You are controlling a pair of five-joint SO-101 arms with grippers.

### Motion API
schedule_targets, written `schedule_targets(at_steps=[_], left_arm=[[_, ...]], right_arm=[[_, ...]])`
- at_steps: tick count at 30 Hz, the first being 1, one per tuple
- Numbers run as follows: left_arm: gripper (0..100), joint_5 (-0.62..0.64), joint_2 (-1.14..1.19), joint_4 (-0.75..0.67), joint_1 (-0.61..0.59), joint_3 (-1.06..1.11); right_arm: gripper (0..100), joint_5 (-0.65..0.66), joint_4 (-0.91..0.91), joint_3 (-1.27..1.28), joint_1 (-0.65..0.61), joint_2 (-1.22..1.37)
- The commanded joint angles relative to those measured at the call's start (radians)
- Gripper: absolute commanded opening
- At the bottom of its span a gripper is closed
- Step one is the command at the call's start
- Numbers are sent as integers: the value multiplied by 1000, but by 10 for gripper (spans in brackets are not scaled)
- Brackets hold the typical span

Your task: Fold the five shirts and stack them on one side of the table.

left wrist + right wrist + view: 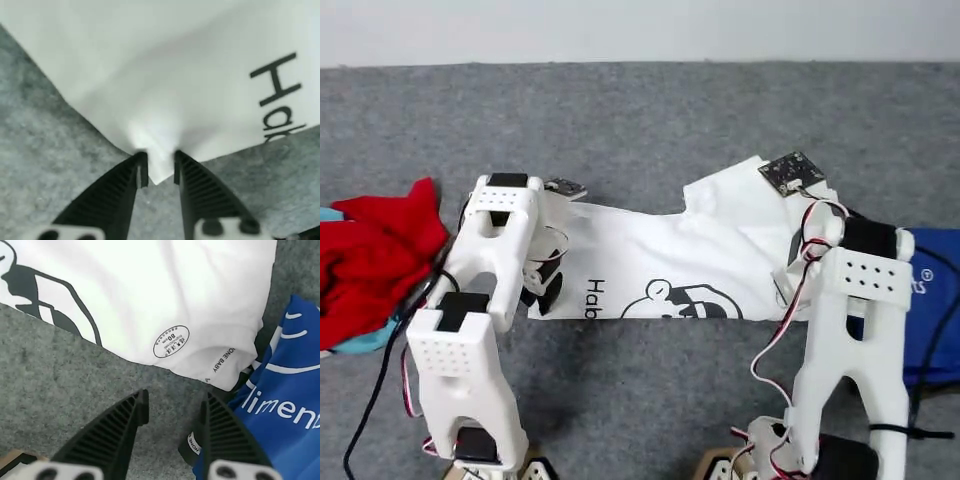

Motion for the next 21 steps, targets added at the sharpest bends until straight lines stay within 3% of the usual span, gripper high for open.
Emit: schedule_targets(at_steps=[1,5,11,21], left_arm=[[100,-8,71,-35,-2,-10],[17,-6,138,-49,-2,-19],[13,-5,147,-40,-2,-33],[12,-5,147,-49,-2,-35]], right_arm=[[170,-5,8,-2,-4,-28],[170,-5,5,0,-4,-28],[169,-5,-67,89,-2,-27],[171,-11,-417,236,117,-13]])
